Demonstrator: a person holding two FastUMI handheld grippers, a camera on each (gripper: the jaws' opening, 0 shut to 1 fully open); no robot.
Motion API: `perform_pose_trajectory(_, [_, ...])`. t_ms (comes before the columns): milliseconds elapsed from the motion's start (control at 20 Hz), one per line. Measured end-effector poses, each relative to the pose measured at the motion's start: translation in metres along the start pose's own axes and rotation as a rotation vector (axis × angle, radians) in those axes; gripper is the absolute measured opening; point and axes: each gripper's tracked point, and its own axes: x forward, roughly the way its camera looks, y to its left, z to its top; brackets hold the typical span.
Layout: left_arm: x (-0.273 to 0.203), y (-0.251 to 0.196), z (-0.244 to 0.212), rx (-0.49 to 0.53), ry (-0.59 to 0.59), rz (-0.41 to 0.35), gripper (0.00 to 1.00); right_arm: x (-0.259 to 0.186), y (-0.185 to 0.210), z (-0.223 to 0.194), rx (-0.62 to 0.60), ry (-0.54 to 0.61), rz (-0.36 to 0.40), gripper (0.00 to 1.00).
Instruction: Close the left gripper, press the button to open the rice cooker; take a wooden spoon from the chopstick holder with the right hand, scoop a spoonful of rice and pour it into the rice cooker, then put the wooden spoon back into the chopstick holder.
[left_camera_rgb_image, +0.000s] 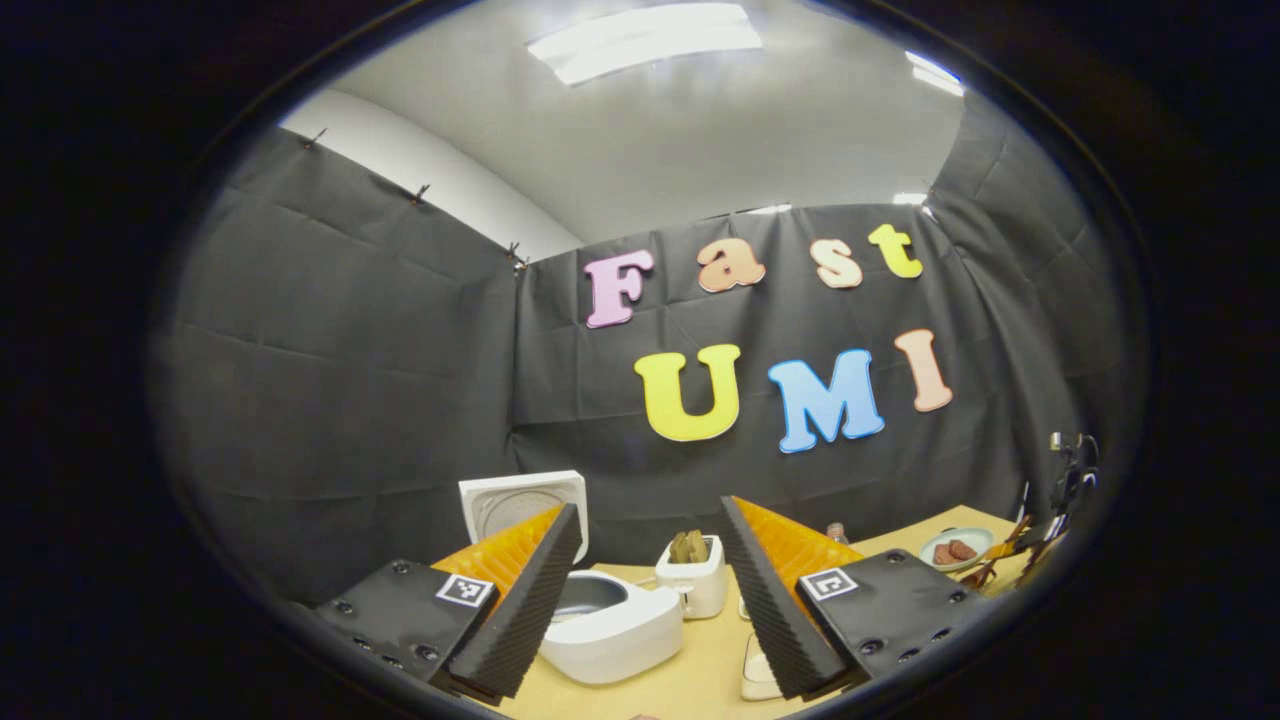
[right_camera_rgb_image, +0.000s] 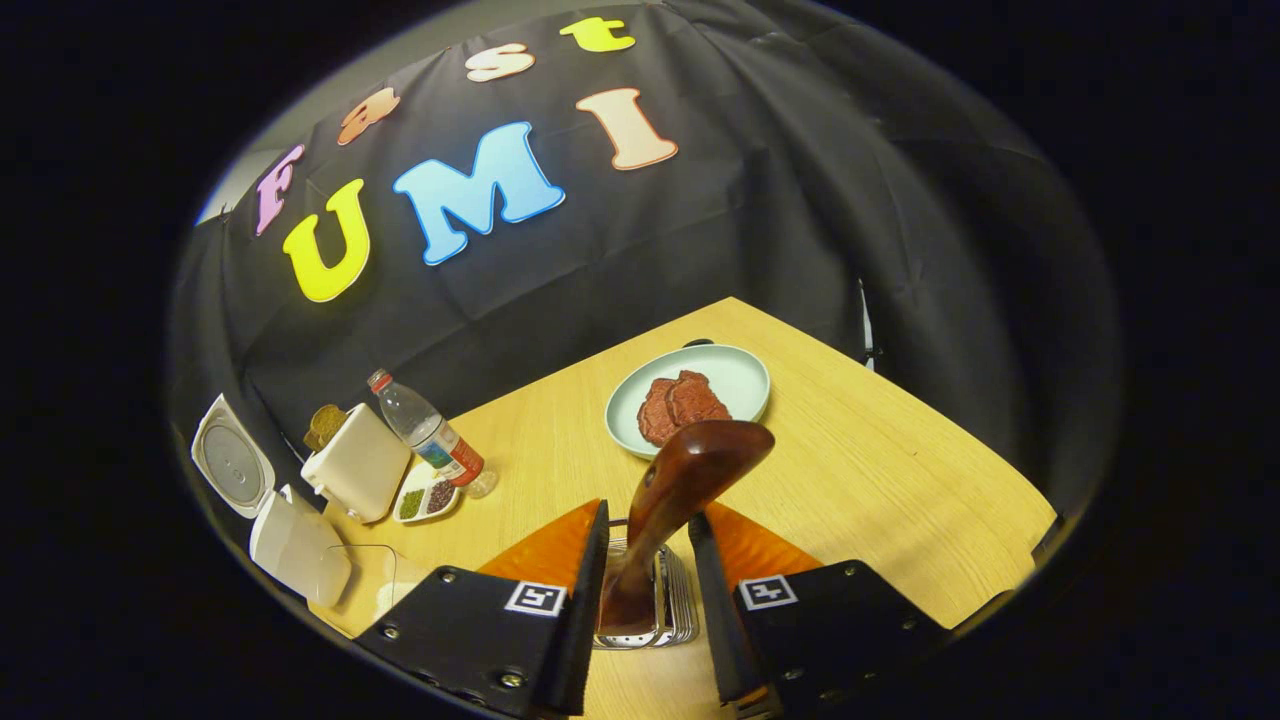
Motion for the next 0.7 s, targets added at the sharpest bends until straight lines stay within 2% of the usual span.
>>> perform_pose_trajectory(50, [0.002, -0.001, 0.000, -0.002, -0.001, -0.001, 0.95, 0.001, 0.003, -0.004, -0.004, 0.022, 0.010, 0.48])
perform_pose_trajectory(150, [0.003, 0.003, -0.002, -0.004, 0.001, 0.004, 0.96, 0.001, -0.002, -0.002, -0.004, 0.000, -0.023, 0.48])
perform_pose_trajectory(200, [0.004, 0.006, -0.003, -0.008, 0.002, 0.006, 0.96, 0.007, -0.001, 0.000, -0.008, -0.003, -0.026, 0.22])
perform_pose_trajectory(250, [0.005, 0.009, -0.005, -0.014, 0.002, 0.007, 0.91, 0.001, 0.003, -0.001, -0.018, 0.001, -0.012, 0.23])
perform_pose_trajectory(300, [0.006, 0.011, -0.005, -0.018, 0.003, 0.007, 0.96, -0.007, 0.004, 0.004, -0.017, -0.025, -0.026, 0.12])
perform_pose_trajectory(400, [0.007, 0.016, -0.008, -0.020, 0.002, 0.011, 0.96, -0.009, 0.012, 0.012, -0.056, -0.056, -0.014, 0.09])
perform_pose_trajectory(450, [0.008, 0.020, -0.008, -0.023, 0.000, 0.014, 0.91, -0.020, 0.019, 0.017, -0.084, -0.065, -0.013, 0.09])
perform_pose_trajectory(700, [0.011, 0.030, -0.015, -0.034, -0.001, 0.008, 0.96, -0.045, 0.036, 0.046, -0.172, -0.124, -0.024, 0.08])
